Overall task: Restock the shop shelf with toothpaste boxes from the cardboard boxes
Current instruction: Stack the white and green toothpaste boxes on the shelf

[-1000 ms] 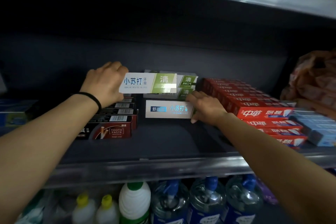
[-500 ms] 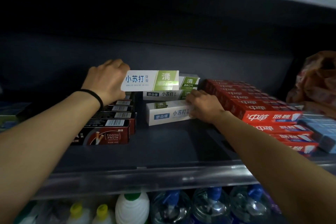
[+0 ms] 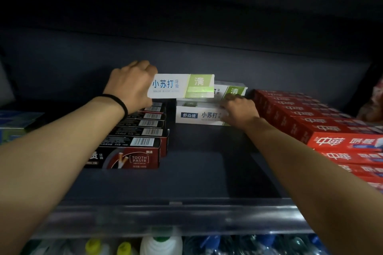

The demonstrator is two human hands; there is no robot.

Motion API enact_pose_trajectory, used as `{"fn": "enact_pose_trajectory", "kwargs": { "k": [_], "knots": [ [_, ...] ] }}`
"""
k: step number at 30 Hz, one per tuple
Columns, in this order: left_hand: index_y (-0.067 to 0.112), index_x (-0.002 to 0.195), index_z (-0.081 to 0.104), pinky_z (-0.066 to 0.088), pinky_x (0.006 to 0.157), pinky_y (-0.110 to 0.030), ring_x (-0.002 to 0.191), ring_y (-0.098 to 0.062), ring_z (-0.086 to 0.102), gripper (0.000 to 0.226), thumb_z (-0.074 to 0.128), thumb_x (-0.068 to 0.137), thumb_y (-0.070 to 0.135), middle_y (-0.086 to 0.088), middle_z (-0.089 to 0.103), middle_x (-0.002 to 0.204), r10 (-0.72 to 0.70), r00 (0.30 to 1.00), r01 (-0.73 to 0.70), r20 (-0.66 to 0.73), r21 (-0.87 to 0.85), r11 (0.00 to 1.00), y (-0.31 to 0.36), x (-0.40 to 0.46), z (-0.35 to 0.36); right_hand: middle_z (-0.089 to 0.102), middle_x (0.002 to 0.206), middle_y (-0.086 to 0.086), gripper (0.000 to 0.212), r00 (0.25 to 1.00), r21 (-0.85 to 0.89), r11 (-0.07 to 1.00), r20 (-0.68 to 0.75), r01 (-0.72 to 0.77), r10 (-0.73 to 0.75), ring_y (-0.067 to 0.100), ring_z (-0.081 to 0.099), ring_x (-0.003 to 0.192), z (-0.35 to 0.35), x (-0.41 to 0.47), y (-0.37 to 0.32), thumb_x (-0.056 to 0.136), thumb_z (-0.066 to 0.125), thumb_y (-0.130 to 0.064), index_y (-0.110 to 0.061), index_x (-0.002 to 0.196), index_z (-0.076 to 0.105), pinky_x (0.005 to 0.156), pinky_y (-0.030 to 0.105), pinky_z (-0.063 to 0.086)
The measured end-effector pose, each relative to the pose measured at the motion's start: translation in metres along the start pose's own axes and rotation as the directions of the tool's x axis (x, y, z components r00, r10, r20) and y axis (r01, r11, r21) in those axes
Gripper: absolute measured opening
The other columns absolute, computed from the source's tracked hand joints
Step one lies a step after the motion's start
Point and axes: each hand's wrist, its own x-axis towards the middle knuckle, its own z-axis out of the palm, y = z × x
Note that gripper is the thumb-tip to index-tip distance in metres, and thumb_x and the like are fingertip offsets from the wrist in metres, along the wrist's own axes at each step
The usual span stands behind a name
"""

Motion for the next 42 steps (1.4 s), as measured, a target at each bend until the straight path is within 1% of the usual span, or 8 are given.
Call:
{"fn": "enact_pose_trajectory", "kwargs": {
  "k": [14,18,22,26,28,32,36,42],
  "knots": [
    [0.012,0.121,0.051,0.042,0.071,-0.038,0.109,-0.028,0.05,0.054,0.073,0.073,0.022,-0.007,0.051,0.117,0.005,1.0,-0.005,-0.003,0.029,1.0,0.003,0.01,0.005,0.045,0.139,0.003,0.058,1.0,-0.002,1.0,-0.004,-0.025,0.025,0.028,0.047,0.123,0.013,0.019,0.002,0.088,0.062,-0.04,-0.019,0.139,0.044,0.091,0.041,0.047],
    [0.012,0.122,0.051,0.04,0.07,-0.038,0.111,-0.026,0.049,0.054,0.073,0.074,0.022,-0.007,0.051,0.119,0.019,1.0,-0.019,-0.004,0.035,0.999,0.006,0.009,-0.001,0.041,0.145,0.002,0.062,0.998,-0.002,1.0,0.056,0.022,-0.022,0.027,0.046,0.126,0.002,0.011,0.007,0.088,0.063,-0.036,-0.024,0.143,0.039,0.096,0.04,0.045],
    [0.012,0.122,0.05,0.039,0.069,-0.036,0.113,-0.025,0.047,0.052,0.071,0.075,0.019,-0.006,0.049,0.119,0.035,0.999,-0.035,0.005,0.049,0.998,0.014,0.002,-0.012,0.045,0.141,0.004,0.059,0.997,-0.001,0.997,0.026,0.074,-0.074,0.026,0.049,0.124,-0.024,-0.009,0.019,0.087,0.062,-0.03,-0.024,0.141,0.041,0.095,0.039,0.046],
    [0.013,0.121,0.049,0.038,0.066,-0.035,0.114,-0.023,0.045,0.05,0.07,0.075,0.018,-0.004,0.048,0.119,0.063,0.998,-0.062,0.0,0.075,0.995,0.026,-0.009,-0.027,0.039,0.148,0.004,0.071,0.993,0.101,0.99,0.059,0.098,-0.105,0.024,0.045,0.128,-0.063,-0.029,0.032,0.082,0.07,-0.034,-0.024,0.144,0.037,0.099,0.036,0.044],
    [0.013,0.119,0.048,0.037,0.066,-0.034,0.114,-0.023,0.045,0.05,0.07,0.075,0.018,-0.004,0.047,0.119,0.072,0.997,-0.072,0.004,0.071,0.995,0.034,-0.017,-0.036,0.043,0.143,0.002,0.076,0.99,0.195,0.974,0.056,0.118,-0.132,0.021,0.048,0.124,-0.085,-0.04,0.036,0.077,0.076,-0.033,-0.022,0.143,0.039,0.099,0.037,0.044],
    [0.009,0.107,0.055,0.045,0.06,-0.038,0.1,-0.025,0.052,0.046,0.076,0.066,0.008,-0.007,0.053,0.105,0.155,0.984,-0.151,-0.084,0.052,0.987,0.051,-0.036,-0.045,0.044,0.142,-0.003,0.083,0.983,0.341,0.931,0.073,0.133,-0.167,0.018,0.047,0.123,-0.125,-0.066,0.039,0.073,0.08,-0.03,-0.023,0.144,0.037,0.106,0.034,0.039],
    [0.007,0.087,0.06,0.047,0.043,-0.033,0.075,-0.026,0.06,0.058,0.087,0.035,0.003,-0.008,0.058,0.084,0.264,0.956,-0.251,-0.129,0.108,0.962,0.069,-0.054,-0.053,0.048,0.137,-0.007,0.08,0.966,0.417,0.902,0.168,0.109,-0.195,0.013,0.049,0.119,-0.154,-0.092,0.041,0.073,0.081,-0.029,-0.024,0.142,0.04,0.098,0.025,0.039],
    [0.008,0.079,0.055,0.047,0.042,-0.033,0.072,-0.026,0.057,0.054,0.083,0.034,-0.001,-0.008,0.054,0.079,0.312,0.937,-0.297,-0.156,0.112,0.948,0.094,-0.071,-0.067,0.059,0.113,-0.007,0.057,0.947,0.407,0.907,0.237,0.108,-0.219,0.014,0.057,0.102,-0.175,-0.123,0.032,0.078,0.077,-0.032,-0.021,0.128,0.054,0.087,0.027,0.044]
  ]
}}
